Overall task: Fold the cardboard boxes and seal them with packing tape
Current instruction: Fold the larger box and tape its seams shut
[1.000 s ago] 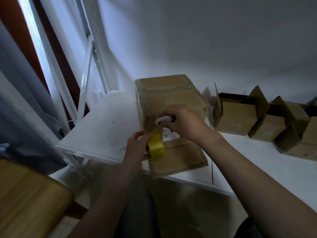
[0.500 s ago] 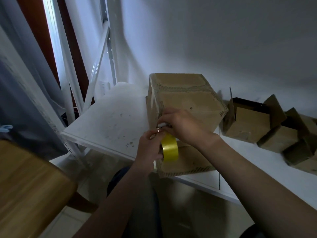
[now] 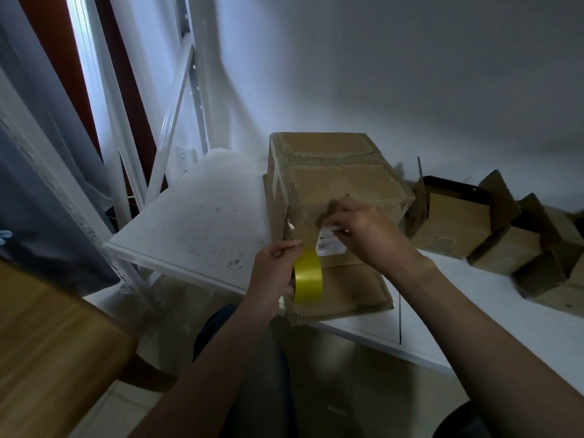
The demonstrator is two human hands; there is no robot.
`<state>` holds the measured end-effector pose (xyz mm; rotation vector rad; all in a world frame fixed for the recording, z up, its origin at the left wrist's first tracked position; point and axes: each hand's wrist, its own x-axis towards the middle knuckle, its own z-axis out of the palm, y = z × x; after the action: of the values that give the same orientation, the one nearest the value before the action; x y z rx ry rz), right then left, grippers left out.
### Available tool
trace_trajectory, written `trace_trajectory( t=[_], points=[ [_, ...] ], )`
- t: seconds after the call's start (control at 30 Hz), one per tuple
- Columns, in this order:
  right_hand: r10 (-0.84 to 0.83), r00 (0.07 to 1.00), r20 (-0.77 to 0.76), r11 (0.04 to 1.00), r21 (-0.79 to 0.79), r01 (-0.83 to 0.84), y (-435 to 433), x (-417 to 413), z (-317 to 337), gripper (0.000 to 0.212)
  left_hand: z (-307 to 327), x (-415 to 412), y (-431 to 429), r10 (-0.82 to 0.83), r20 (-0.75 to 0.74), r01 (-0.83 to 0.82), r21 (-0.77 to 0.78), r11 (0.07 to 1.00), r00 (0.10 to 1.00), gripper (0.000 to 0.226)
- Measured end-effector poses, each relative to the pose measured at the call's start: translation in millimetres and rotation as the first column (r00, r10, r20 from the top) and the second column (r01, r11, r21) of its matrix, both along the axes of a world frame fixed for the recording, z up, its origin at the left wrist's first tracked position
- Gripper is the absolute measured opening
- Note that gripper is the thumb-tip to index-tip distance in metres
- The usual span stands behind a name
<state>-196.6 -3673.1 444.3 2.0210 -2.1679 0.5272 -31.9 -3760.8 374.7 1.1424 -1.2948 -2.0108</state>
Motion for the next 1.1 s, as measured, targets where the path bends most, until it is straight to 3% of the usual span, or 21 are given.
trace_trajectory(
  t=[0.17,0.27,0.37,0.47,0.57,0.73,0.87,1.0,1.1],
  points=[
    [-0.093,0.993,0.075,0.994,-0.059,0.098,26.1,-13.8,-13.5,0.023,-5.2,-0.5,8.7,-0.027,0.03,0.026,0.021,0.999,0.999,0.014],
    [-0.257,0.958,0.124,0.966,0.047,0.253,50.4,-32.3,-33.0,0.015,-3.5,-4.1,14.2,-0.087,0.059,0.087,0.001,0.996,0.995,0.021],
    [-0.544,0.808,0.224,0.833,0.262,0.488,85.2,-59.4,-60.1,0.008,-3.4,-11.2,22.9,-0.15,0.104,0.156,-0.044,0.987,0.983,0.024],
    [-0.718,0.661,0.219,0.677,0.438,0.591,121.2,-78.6,-91.0,0.013,-3.5,-20.3,34.1,-0.19,0.149,0.206,-0.097,0.974,0.97,0.021],
    [-0.763,0.633,0.132,0.605,0.49,0.628,145.6,-86.5,-120.6,0.016,1.0,-28.3,46.1,-0.228,0.187,0.254,-0.135,0.958,0.956,0.02],
    [-0.793,0.572,0.208,0.596,0.461,0.658,158.5,-97.9,-148.8,0.018,6.8,-36.4,59.0,-0.25,0.215,0.29,-0.179,0.94,0.944,0.028],
    [-0.748,0.627,0.218,0.656,0.383,0.651,153.8,-106.0,-148.3,0.026,10.5,-37.0,59.1,-0.235,0.253,0.288,-0.2,0.936,0.939,0.03],
    [-0.56,0.76,0.33,0.821,0.097,0.563,126.6,-100.9,-111.0,0.034,12.8,-30.7,49.1,-0.208,0.247,0.265,-0.226,0.937,0.946,0.027],
    [-0.397,0.902,0.17,0.897,-0.136,0.421,90.1,-79.3,-69.1,0.047,12.4,-20.9,36.3,-0.169,0.243,0.227,-0.236,0.945,0.955,0.03]
  ],
)
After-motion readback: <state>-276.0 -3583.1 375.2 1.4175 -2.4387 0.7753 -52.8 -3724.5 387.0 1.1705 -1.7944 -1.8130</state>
